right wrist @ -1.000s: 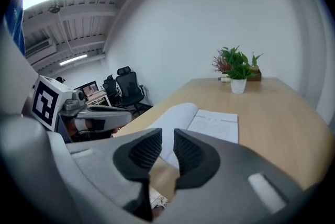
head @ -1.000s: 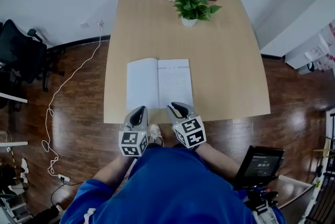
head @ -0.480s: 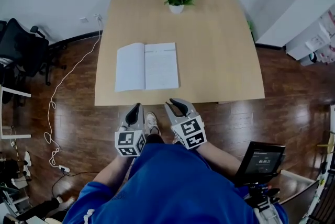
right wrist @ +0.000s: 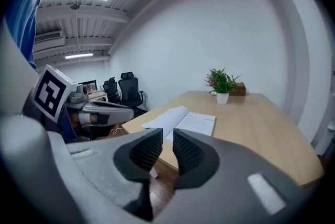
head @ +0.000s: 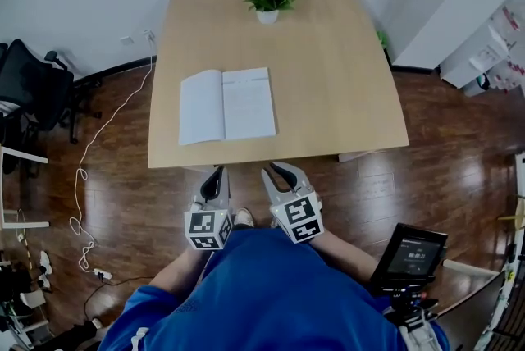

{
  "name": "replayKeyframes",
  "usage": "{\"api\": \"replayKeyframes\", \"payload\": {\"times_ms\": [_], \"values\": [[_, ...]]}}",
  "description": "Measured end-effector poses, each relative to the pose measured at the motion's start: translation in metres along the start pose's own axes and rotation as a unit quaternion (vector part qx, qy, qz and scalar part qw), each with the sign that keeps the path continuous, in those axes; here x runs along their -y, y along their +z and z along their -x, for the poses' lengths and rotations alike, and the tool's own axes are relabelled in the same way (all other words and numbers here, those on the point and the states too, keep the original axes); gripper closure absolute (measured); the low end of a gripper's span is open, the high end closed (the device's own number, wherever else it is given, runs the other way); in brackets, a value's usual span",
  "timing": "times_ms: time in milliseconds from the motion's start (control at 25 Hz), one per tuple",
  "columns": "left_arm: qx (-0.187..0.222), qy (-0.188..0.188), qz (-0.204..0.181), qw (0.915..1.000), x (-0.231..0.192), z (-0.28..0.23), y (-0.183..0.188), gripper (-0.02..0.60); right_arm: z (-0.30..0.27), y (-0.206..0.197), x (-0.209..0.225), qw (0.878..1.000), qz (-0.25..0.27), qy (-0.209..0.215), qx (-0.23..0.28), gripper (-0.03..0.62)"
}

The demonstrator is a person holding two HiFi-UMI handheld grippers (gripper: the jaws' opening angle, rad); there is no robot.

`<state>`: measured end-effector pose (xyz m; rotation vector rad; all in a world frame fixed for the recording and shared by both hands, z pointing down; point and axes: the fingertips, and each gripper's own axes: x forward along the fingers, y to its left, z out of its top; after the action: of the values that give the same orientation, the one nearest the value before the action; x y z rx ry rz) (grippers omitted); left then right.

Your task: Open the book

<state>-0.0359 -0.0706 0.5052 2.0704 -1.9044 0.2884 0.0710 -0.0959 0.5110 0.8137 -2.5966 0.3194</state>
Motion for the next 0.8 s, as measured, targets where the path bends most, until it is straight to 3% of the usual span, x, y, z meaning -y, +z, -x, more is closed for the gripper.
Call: {"api": "replayKeyframes", "payload": {"times_ms": [440,800], "values": [[0.017,-0.029,0.000,0.9994,-0.009,0.028,-0.008,0.575,0.015,-0.005,-0.023,0.998,0.003,-0.061,0.016,0.568],[0.016,-0.042,-0.002,0.9990,-0.006,0.036,-0.010,0.575,0.018,0.002,-0.029,0.997,0.007,-0.070,0.021,0.591]]}}
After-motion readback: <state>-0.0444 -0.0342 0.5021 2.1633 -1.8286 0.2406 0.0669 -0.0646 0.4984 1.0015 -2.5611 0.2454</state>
